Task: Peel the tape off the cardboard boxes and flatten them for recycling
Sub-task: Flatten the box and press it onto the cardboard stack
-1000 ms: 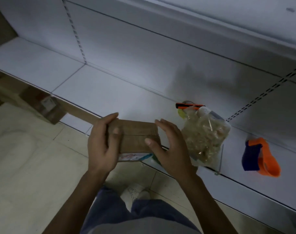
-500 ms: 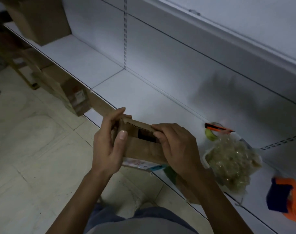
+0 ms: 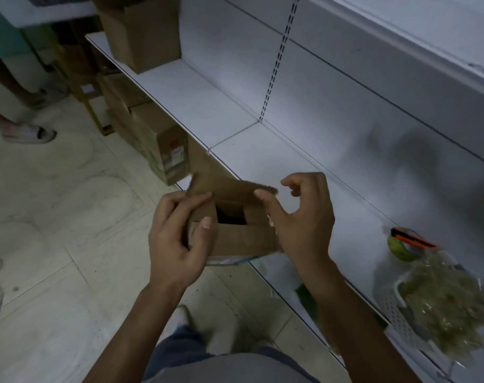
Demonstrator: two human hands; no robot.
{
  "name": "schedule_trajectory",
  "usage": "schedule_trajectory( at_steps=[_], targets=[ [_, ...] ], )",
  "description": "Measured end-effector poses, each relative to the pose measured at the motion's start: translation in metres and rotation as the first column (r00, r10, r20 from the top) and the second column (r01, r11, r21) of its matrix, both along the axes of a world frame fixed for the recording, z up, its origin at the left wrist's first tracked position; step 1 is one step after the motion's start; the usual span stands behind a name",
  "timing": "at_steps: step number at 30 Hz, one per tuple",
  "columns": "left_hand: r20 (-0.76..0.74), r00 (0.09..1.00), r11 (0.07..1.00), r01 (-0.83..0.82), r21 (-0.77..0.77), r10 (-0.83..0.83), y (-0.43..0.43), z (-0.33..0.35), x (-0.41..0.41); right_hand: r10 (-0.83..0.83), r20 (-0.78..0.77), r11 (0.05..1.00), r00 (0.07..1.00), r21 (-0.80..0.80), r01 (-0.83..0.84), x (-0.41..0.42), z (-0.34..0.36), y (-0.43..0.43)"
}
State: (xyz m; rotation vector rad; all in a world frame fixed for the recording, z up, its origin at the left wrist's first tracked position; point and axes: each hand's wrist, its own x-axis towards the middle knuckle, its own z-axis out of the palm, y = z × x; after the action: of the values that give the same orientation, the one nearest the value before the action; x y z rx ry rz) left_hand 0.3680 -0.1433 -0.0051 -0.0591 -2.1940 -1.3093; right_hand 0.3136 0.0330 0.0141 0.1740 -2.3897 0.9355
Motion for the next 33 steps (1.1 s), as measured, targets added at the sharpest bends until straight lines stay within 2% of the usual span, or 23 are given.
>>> schedule_trajectory(
  at_steps=[2, 4, 6, 10, 13, 16, 18, 20, 22, 23, 24, 25, 26, 30, 32, 33],
  targets=[
    [-0.03, 0.996, 0.996, -0.083, 0.019, 0.084, -0.015, 0.0, -0.001, 0.017, 0.164, 0.983, 0.986, -0.185, 0.014, 0.004, -0.002, -0.015],
    [-0.067, 0.991, 0.993, -0.111, 0.041, 0.114, -0.029, 0.001, -0.004, 0.128, 0.379, 0.916, 0.916, -0.398, 0.037, 0.009, -0.005, -0.027],
    [-0.093, 0.99, 0.993, -0.098, 0.064, 0.104, -0.042, 0.0, -0.008, 0.246, 0.48, 0.861, 0.842, -0.507, 0.038, 0.012, -0.009, -0.037],
    [-0.108, 0.991, 0.99, -0.062, 0.128, 0.077, -0.061, -0.003, -0.02, 0.206, 0.456, 0.857, 0.866, -0.511, 0.065, 0.008, 0.001, -0.054],
    [-0.154, 0.987, 0.995, -0.039, 0.096, 0.053, -0.07, -0.002, -0.03, 0.222, 0.453, 0.833, 0.863, -0.549, 0.074, 0.005, 0.013, -0.066],
    [-0.248, 0.969, 1.0, 0.007, 0.012, -0.003, -0.072, 0.0, -0.039, 0.13, 0.443, 0.945, 0.887, -0.327, 0.025, 0.004, 0.011, -0.075],
    [-0.283, 0.959, 1.0, 0.026, -0.004, -0.026, -0.071, 0.002, -0.044, 0.042, 0.403, 0.949, 0.914, -0.302, 0.089, 0.001, 0.013, -0.074],
    [-0.255, 0.966, 0.998, 0.053, 0.018, -0.047, -0.072, 0.001, -0.048, 0.033, 0.435, 0.89, 0.9, -0.423, 0.172, -0.003, 0.019, -0.07],
    [-0.142, 0.99, 0.984, 0.049, 0.172, -0.024, -0.071, 0.001, -0.053, 0.069, 0.505, 0.765, 0.861, -0.58, 0.279, -0.004, 0.026, -0.064],
    [-0.019, 1.0, 0.934, -0.002, 0.356, 0.009, -0.069, 0.001, -0.056, 0.13, 0.537, 0.662, 0.834, -0.673, 0.33, -0.003, 0.03, -0.061],
    [0.14, 0.99, 0.811, -0.095, 0.577, 0.017, -0.065, 0.001, -0.06, 0.214, 0.537, 0.539, 0.816, -0.762, 0.36, -0.002, 0.032, -0.058],
    [0.27, 0.962, 0.642, -0.19, 0.743, -0.028, -0.061, -0.001, -0.065, 0.281, 0.519, 0.426, 0.807, -0.821, 0.379, 0.0, 0.035, -0.056],
    [0.349, 0.932, 0.505, -0.258, 0.824, -0.093, -0.057, -0.003, -0.068, 0.32, 0.499, 0.356, 0.805, -0.851, 0.386, 0.002, 0.036, -0.053],
    [0.426, 0.843, 0.208, -0.376, 0.903, -0.327, -0.031, -0.007, -0.071, 0.305, 0.424, 0.206, 0.853, -0.904, 0.375, 0.01, 0.045, -0.034],
    [0.47, 0.799, 0.166, -0.441, 0.882, -0.375, -0.013, -0.014, -0.071, 0.269, 0.413, 0.119, 0.87, -0.911, 0.396, 0.016, 0.047, -0.016],
    [0.504, 0.774, 0.182, -0.471, 0.863, -0.384, -0.003, -0.02, -0.07, 0.246, 0.419, 0.072, 0.874, -0.907, 0.414, 0.02, 0.047, -0.004]
  ],
)
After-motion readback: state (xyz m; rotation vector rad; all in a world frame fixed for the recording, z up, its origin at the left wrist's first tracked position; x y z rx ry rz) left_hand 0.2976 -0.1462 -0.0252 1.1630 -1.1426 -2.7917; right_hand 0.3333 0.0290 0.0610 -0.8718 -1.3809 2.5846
